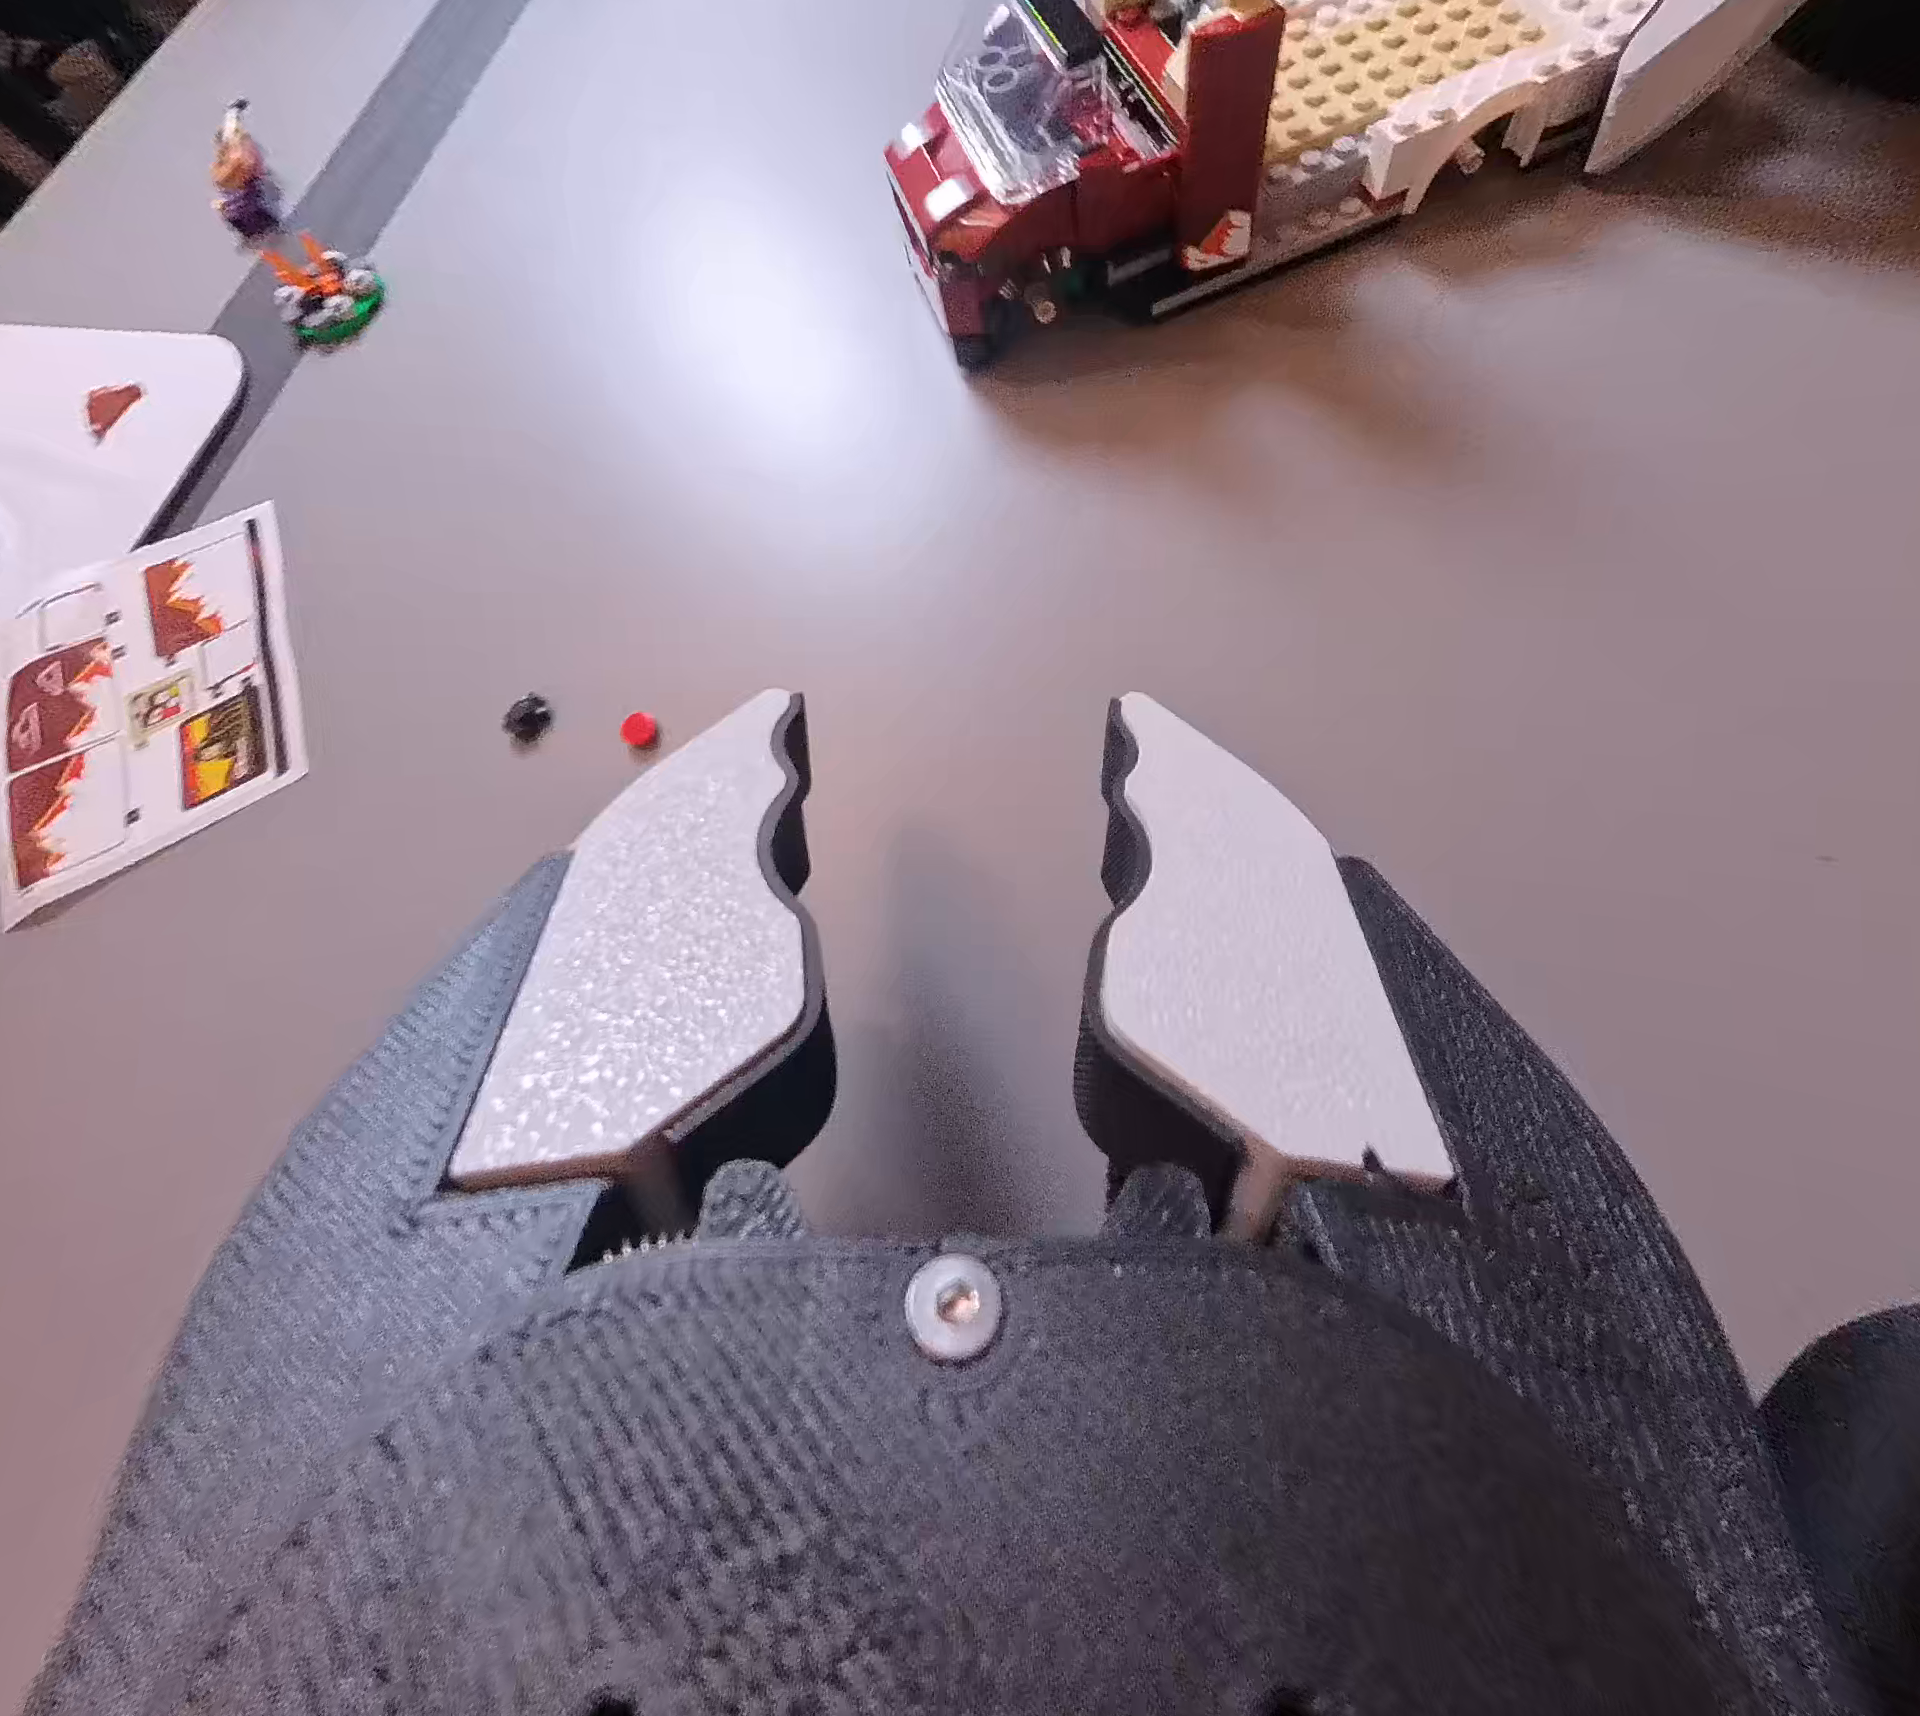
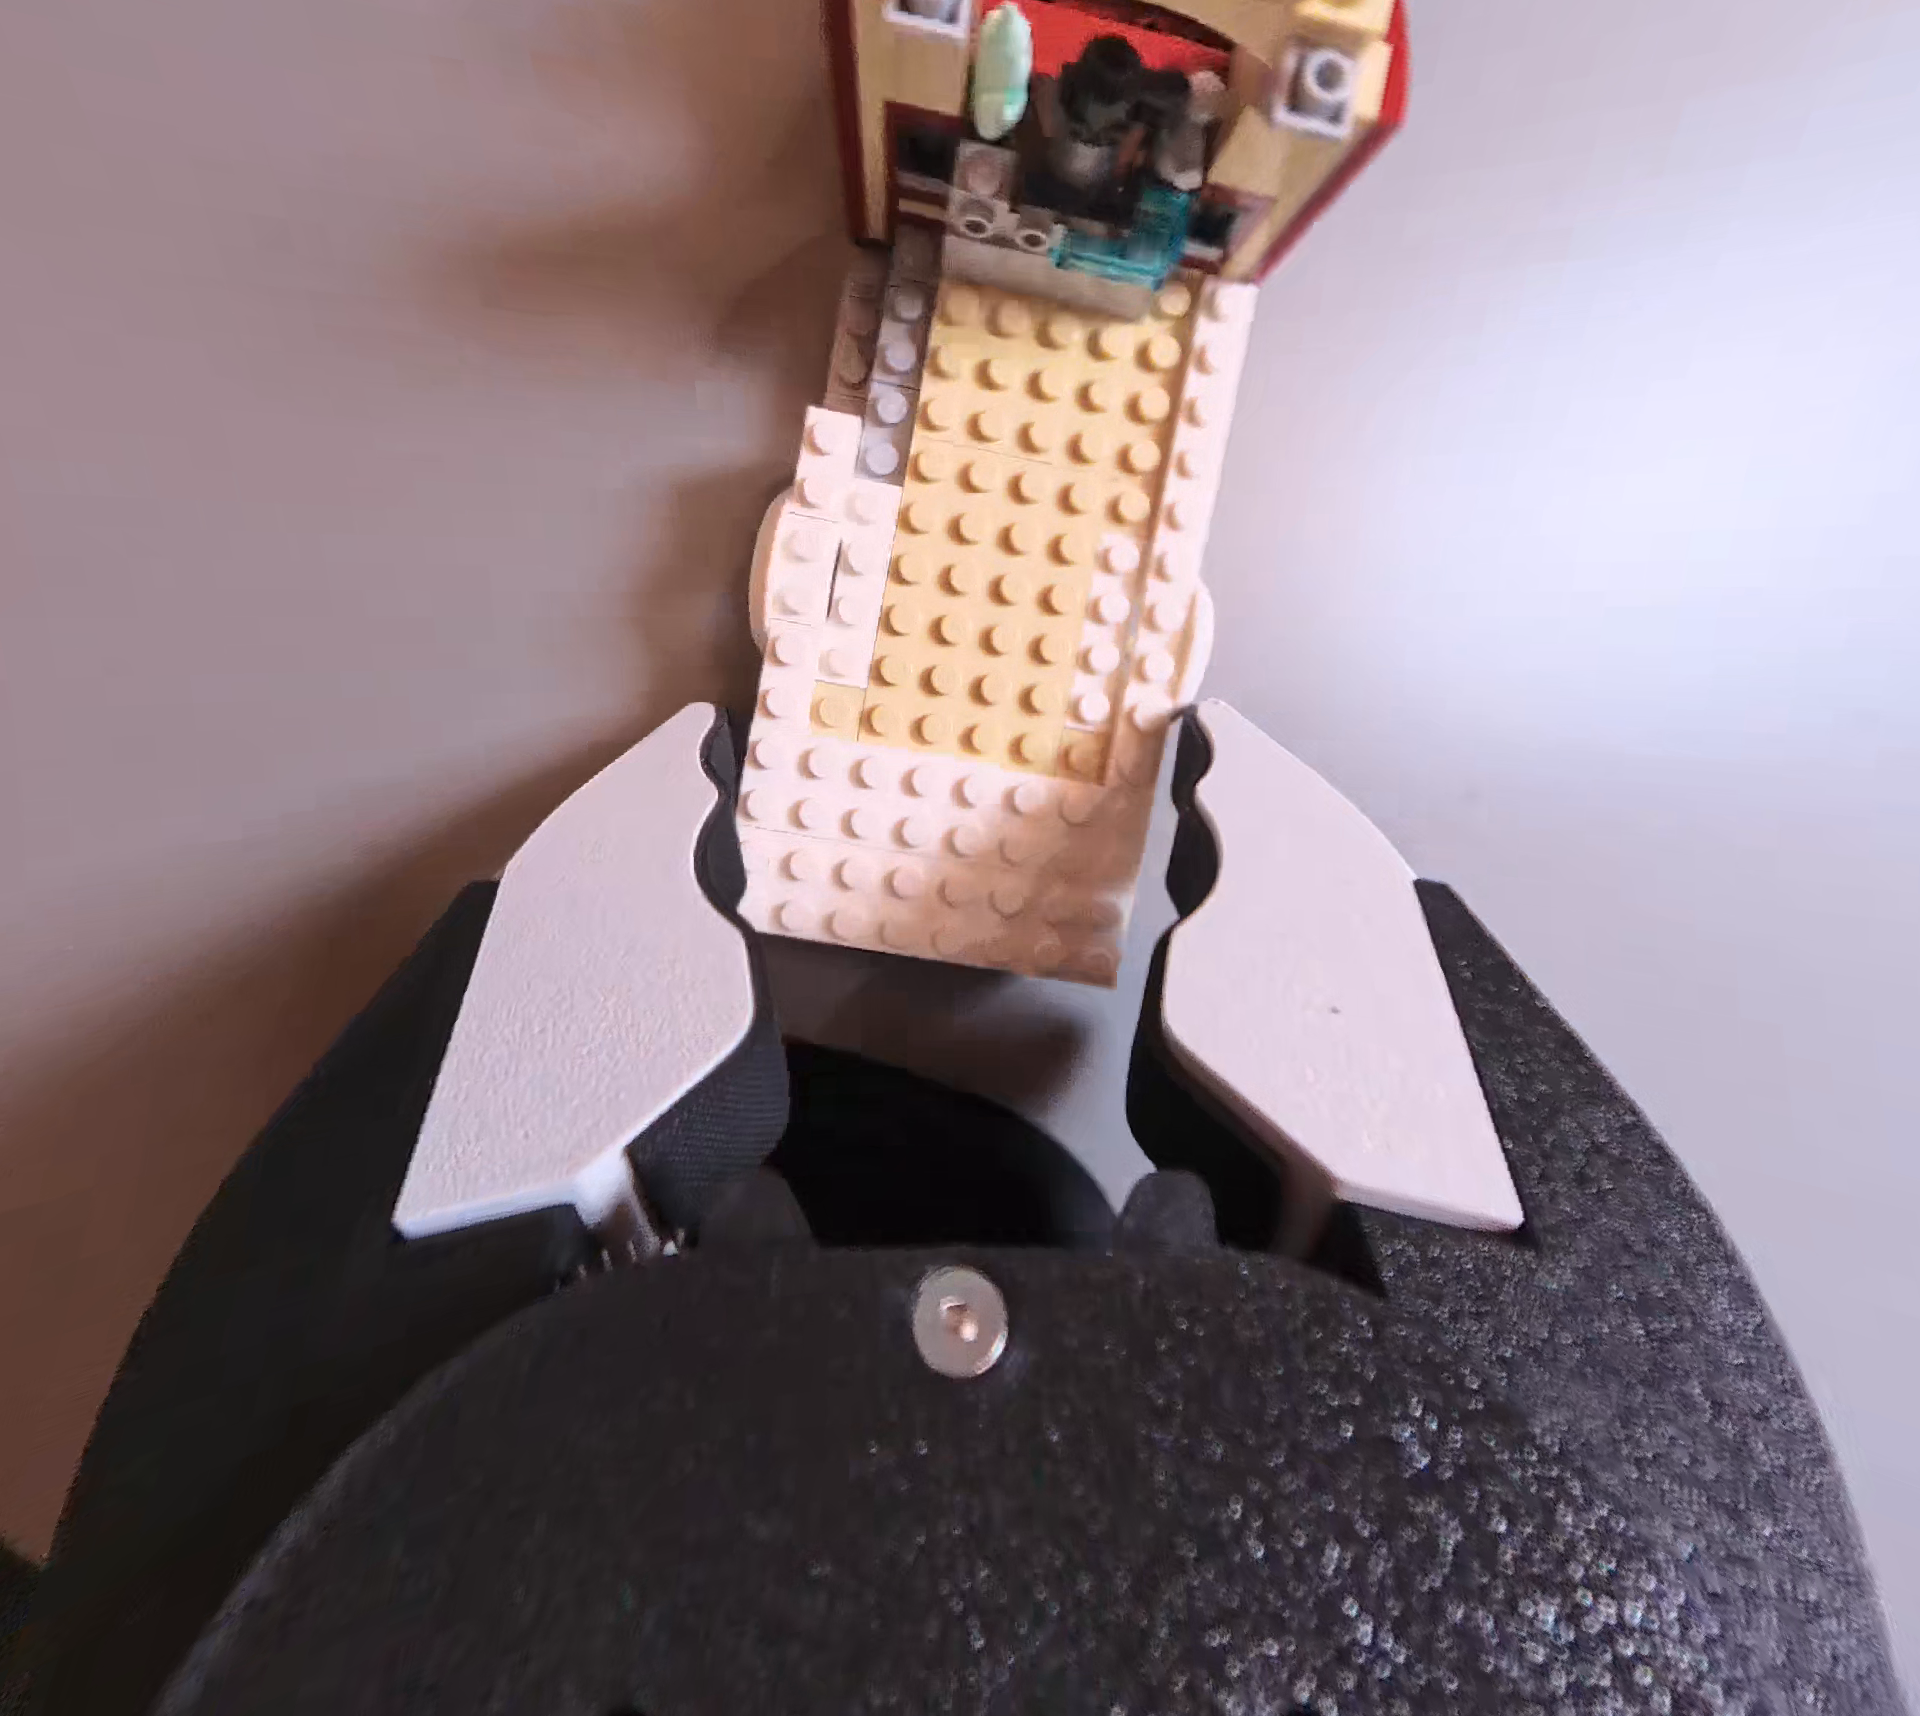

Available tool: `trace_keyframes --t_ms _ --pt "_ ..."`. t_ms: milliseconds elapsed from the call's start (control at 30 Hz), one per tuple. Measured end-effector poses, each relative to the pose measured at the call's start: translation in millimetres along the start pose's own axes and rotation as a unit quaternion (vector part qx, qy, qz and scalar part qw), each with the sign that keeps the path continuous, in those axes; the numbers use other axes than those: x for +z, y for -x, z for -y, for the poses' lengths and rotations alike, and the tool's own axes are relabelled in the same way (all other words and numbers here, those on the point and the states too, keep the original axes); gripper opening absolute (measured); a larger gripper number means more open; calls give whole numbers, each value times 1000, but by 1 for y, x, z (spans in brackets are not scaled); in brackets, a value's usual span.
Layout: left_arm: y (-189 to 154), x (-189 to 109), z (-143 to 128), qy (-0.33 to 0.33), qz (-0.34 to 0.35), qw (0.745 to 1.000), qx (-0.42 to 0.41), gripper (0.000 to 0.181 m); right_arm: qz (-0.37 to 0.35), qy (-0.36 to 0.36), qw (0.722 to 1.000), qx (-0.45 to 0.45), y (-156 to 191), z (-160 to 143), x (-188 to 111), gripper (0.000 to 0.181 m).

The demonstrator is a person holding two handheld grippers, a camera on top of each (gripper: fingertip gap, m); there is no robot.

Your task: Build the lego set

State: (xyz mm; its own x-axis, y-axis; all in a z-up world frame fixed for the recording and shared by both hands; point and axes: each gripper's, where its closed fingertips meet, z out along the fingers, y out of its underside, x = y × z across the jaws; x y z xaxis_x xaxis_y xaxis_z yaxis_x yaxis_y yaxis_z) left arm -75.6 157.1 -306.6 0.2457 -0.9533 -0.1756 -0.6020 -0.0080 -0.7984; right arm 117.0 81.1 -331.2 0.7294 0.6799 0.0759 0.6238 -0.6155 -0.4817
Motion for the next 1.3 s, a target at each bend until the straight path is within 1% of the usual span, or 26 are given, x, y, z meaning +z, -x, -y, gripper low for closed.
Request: trace_keyframes --t_ms 67,167,233,333,400,467,500,567,600,633,700,767,833,900,967,1067,1167,1233,1300 --pt "-13 4 2 3 -17 1000 15 55 16 6 1000 -7 15 -8 -3 92" --pt "-30 8 4 11 -39 999 29 55 57 12 998 -15 38 -12 -9 91" --pt "-40 10 4 15 -53 998 33 55 61 27 997 -39 47 -16 -10 89" --pt "-53 10 6 20 -71 996 45 55 90 27 993 -75 70 -12 -10 68" --pt "-59 8 10 16 -87 995 45 62 105 11 989 -101 87 -1 -6 49" --pt "-60 6 15 5 -98 995 28 70 121 -21 983 -139 104 18 2 42" --pt "-59 5 17 -2 -104 995 13 74 122 -41 979 -157 110 31 8 41" --pt "-56 4 17 -2 -115 993 -23 89 97 -86 974 -187 111 60 21 43" --pt "-54 4 15 4 -112 993 -32 94 81 -107 970 -202 108 73 26 48" --pt "-50 5 13 6 -101 994 -32 96 84 -119 965 -217 109 80 28 49" --pt "-43 8 11 9 -79 996 -32 99 114 -147 957 -223 112 87 18 47" --pt "-35 16 10 12 -51 998 -27 100 130 -170 954 -208 102 87 0 47" --pt "-22 26 11 24 -23 999 -8 100 123 -167 960 -188 79 75 -14 47" --pt "-11 37 15 31 -13 999 9 99 83 -163 969 -168 48 61 -24 47" --pt "-2 47 19 34 -19 999 13 99 28 -140 979 -145 14 43 -26 50" --pt "0 60 18 53 -48 997 34 96 -17 -118 985 -121 -19 27 -21 60" --pt "2 63 21 56 -68 994 64 78 -33 -123 986 -106 -38 30 -5 64" --pt "4 63 21 60 -76 993 74 76 -34 -120 986 -110 -45 33 5 63" --pt "6 65 21 56 -83 992 78 76 -9 -122 986 -112 -43 38 13 58"
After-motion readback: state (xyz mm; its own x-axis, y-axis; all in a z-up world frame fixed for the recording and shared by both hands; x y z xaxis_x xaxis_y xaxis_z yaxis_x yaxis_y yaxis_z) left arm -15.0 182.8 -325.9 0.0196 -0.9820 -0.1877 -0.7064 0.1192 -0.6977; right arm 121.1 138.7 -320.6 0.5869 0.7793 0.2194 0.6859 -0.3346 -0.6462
